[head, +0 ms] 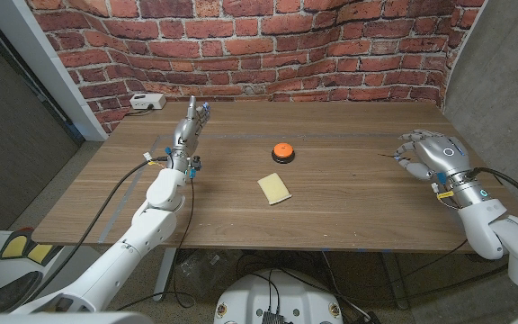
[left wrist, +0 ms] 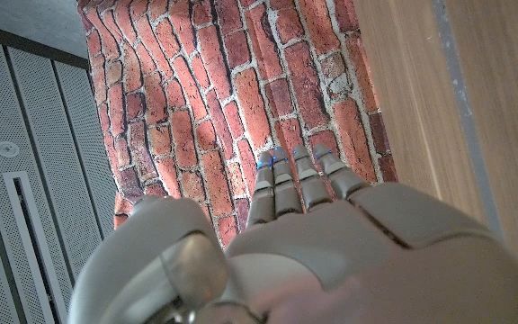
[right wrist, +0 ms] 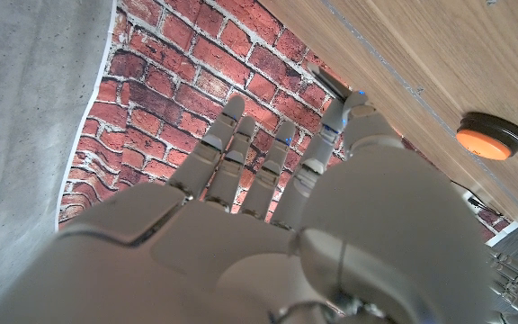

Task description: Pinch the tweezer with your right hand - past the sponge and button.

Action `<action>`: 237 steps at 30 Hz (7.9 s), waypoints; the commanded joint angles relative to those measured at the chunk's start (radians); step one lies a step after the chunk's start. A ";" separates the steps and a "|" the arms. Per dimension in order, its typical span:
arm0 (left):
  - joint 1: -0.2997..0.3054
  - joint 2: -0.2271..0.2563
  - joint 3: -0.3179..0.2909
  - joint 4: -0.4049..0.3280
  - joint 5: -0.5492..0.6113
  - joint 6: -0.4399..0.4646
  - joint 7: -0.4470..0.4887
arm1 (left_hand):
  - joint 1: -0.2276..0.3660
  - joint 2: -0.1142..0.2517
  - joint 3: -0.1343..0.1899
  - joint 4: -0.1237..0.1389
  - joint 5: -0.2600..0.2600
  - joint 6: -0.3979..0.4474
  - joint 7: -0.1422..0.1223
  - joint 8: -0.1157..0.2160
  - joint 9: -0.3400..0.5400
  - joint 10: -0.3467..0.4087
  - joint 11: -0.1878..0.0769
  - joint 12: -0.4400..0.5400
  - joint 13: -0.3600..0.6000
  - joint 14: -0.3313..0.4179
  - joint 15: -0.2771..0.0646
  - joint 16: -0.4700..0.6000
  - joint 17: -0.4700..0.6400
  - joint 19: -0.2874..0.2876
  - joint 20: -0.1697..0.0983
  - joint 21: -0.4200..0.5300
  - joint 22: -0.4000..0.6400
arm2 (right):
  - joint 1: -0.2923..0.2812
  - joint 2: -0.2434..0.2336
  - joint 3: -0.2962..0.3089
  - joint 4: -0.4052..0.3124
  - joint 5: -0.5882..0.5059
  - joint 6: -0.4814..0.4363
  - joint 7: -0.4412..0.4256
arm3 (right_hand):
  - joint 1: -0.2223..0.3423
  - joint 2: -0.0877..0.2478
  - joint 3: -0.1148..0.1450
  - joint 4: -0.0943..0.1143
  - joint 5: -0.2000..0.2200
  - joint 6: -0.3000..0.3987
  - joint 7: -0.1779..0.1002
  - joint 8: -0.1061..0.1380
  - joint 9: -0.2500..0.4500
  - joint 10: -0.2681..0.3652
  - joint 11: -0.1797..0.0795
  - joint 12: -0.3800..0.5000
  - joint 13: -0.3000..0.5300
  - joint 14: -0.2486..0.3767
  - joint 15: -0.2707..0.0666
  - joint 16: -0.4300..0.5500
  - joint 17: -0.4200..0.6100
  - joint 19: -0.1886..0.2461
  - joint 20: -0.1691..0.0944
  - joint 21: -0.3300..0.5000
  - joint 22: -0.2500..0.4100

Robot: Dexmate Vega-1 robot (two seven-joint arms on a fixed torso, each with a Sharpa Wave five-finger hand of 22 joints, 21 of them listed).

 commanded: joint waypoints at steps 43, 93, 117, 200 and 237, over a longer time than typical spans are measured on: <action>-0.001 -0.004 0.001 0.002 -0.001 0.000 0.001 | 0.007 0.002 0.000 0.007 -0.002 0.012 0.001 -0.004 0.006 0.006 0.000 -0.002 0.002 0.012 0.002 0.000 0.002 0.009 0.001 -0.006 0.003 | -0.017 0.078 0.052 -0.006 -0.073 0.031 0.051 | -0.015 -0.004 -0.011 0.000 -0.017 -0.040 -0.008 -0.027 -0.001 0.004 0.000 -0.015 0.000 0.001 -0.085 -0.009 0.003 -0.002 -0.065 0.004 0.006; -0.030 -0.017 0.016 0.040 -0.013 0.010 -0.015 | 0.009 0.003 0.001 0.010 -0.004 0.016 0.002 -0.004 0.006 0.006 0.000 -0.003 0.002 0.011 0.003 -0.001 0.002 0.010 0.001 -0.007 0.003 | -0.059 0.133 0.050 -0.003 -0.028 0.015 0.124 | -0.042 -0.005 -0.021 0.009 -0.024 -0.032 -0.003 -0.035 -0.002 0.006 0.003 -0.021 0.001 0.007 -0.080 -0.006 0.004 0.001 -0.061 0.007 0.007; -0.034 -0.007 0.016 0.028 -0.008 0.026 -0.009 | 0.010 0.003 0.001 0.011 -0.004 0.017 0.002 -0.004 0.006 0.006 0.000 -0.003 0.002 0.012 0.003 0.000 0.002 0.010 0.001 -0.007 0.003 | -0.005 0.129 -0.059 0.050 0.058 -0.052 0.099 | -0.041 0.001 -0.018 0.008 -0.027 -0.026 0.001 -0.037 -0.002 0.009 0.008 -0.022 0.001 0.010 -0.081 -0.006 0.003 0.004 -0.060 0.009 0.007; -0.011 0.040 0.009 0.014 -0.052 0.053 -0.075 | 0.015 0.004 0.001 0.015 -0.008 0.009 0.003 -0.009 0.006 0.002 0.003 -0.005 0.002 0.010 0.005 -0.002 0.002 0.009 0.002 -0.008 0.003 | 0.495 0.369 -0.208 0.312 0.891 0.594 0.379 | -0.477 0.053 -0.135 0.147 -0.085 -0.609 0.269 -0.173 -0.004 -0.131 0.294 -0.050 0.007 -0.138 0.084 -0.019 0.008 -0.111 0.026 -0.057 -0.007; -0.002 0.084 -0.014 -0.029 -0.079 0.085 -0.101 | 0.010 0.000 -0.003 0.020 -0.009 -0.105 -0.007 -0.029 0.006 -0.081 0.005 -0.023 0.002 -0.081 0.011 -0.020 0.002 -0.052 -0.007 -0.025 0.004 | 0.700 0.490 -0.291 0.567 1.387 0.674 0.840 | -0.720 -0.048 -0.279 0.205 -0.055 -1.005 0.314 -0.180 -0.016 -0.498 0.329 -0.064 0.002 -0.501 0.132 -0.022 0.002 -0.463 0.012 -0.105 -0.012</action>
